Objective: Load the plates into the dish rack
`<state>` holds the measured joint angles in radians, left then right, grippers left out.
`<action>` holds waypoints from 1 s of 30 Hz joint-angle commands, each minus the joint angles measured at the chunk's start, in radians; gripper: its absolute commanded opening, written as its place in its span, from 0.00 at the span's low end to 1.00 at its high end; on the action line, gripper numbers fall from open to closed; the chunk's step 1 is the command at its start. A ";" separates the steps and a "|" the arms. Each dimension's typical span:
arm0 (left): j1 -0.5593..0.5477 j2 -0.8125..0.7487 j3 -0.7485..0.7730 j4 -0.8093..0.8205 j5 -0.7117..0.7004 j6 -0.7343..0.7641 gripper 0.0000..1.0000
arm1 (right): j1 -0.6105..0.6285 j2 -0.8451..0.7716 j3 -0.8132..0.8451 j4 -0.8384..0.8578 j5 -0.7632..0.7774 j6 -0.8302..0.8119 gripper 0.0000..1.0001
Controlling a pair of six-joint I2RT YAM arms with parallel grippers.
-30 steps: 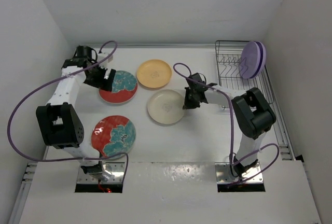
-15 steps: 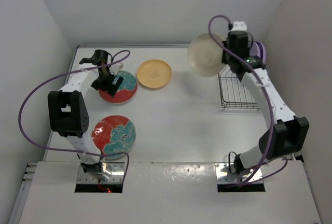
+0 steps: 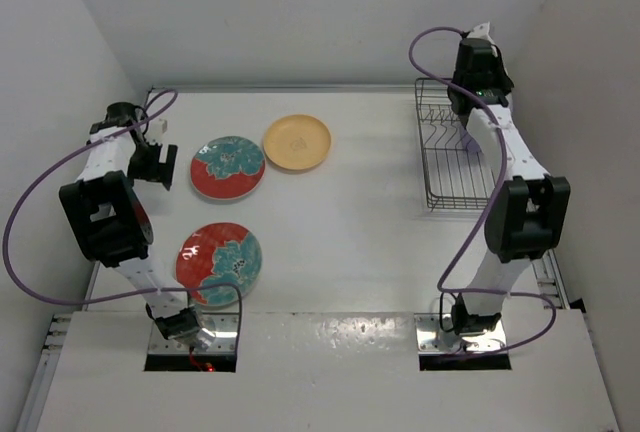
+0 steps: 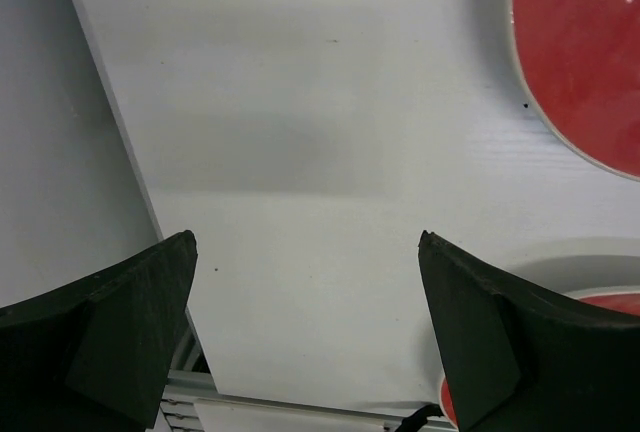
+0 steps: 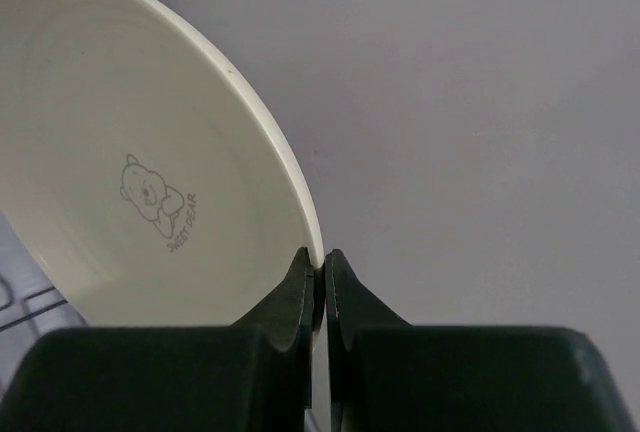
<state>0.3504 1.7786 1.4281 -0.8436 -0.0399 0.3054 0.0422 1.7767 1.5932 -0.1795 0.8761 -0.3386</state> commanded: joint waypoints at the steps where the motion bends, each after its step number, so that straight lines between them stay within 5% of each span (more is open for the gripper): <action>1: 0.038 0.022 0.046 0.008 0.041 -0.006 0.97 | -0.001 0.023 0.001 0.272 0.132 -0.218 0.00; 18: 0.047 0.064 0.066 0.008 0.100 -0.015 0.97 | 0.077 0.191 -0.156 0.870 0.307 -0.669 0.00; 29: 0.047 0.064 0.066 -0.002 0.120 0.003 0.97 | 0.114 0.217 -0.279 0.848 0.365 -0.548 0.00; 30: 0.047 0.064 0.066 -0.002 0.120 0.003 0.97 | 0.119 0.217 -0.280 0.748 0.357 -0.493 0.00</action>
<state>0.3927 1.8370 1.4628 -0.8436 0.0574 0.3050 0.1555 2.0117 1.3231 0.6254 1.1862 -0.9051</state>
